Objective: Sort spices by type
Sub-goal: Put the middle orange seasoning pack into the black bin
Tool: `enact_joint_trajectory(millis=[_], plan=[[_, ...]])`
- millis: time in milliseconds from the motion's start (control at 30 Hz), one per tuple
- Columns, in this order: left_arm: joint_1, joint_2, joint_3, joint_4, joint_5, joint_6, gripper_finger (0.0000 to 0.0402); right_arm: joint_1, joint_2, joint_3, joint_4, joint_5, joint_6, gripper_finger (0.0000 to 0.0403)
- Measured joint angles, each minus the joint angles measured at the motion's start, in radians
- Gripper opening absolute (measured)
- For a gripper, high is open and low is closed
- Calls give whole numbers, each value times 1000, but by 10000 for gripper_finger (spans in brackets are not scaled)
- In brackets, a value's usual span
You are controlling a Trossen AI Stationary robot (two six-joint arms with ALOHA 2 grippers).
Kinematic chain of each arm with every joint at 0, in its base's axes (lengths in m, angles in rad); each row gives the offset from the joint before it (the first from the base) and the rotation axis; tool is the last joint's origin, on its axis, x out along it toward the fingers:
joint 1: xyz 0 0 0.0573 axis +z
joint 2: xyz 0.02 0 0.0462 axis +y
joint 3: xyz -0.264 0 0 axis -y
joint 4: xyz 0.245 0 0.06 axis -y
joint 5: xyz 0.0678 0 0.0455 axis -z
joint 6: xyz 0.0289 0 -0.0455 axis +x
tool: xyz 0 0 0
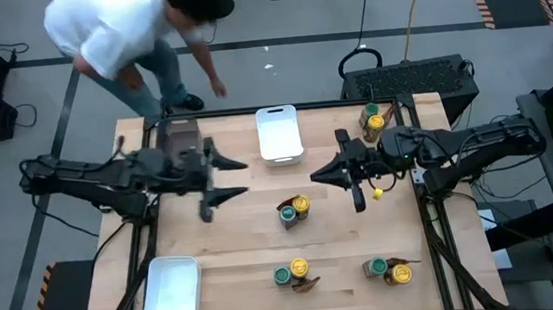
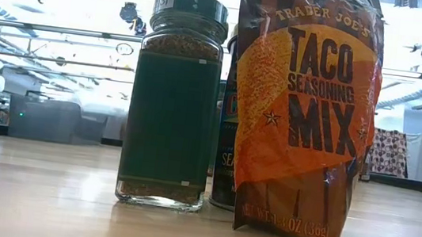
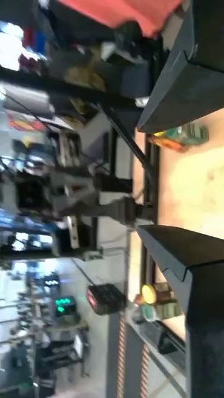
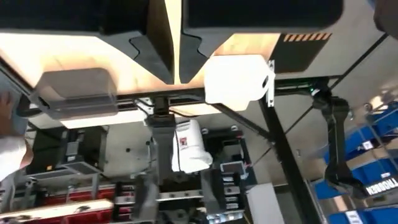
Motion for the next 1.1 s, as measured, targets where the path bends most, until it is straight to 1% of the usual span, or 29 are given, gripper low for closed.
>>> enact_joint_trajectory(millis=[100,200,333,567,700,767,867,1100], plan=[[32,96,74,-114,-5,0,258,17,-1,0,-41,0,-4,25],[58,176,110,-161,-8,-6,258,31,0,0,-75,1,-4,34],[67,266,114,-135,-12,-26,258,38,3,0,-109,11,-2,40],[58,404,114,-135,-30,-27,258,36,7,0,-124,15,-3,40],[51,469,114,-136,-60,-30,258,35,7,0,-162,62,-16,41],[50,496,114,-136,-66,-43,258,35,7,0,-184,67,-16,41],[50,527,114,-135,-68,-103,258,35,8,0,-212,67,-16,41],[46,585,113,-133,-80,-133,258,35,8,0,-248,63,-25,41]])
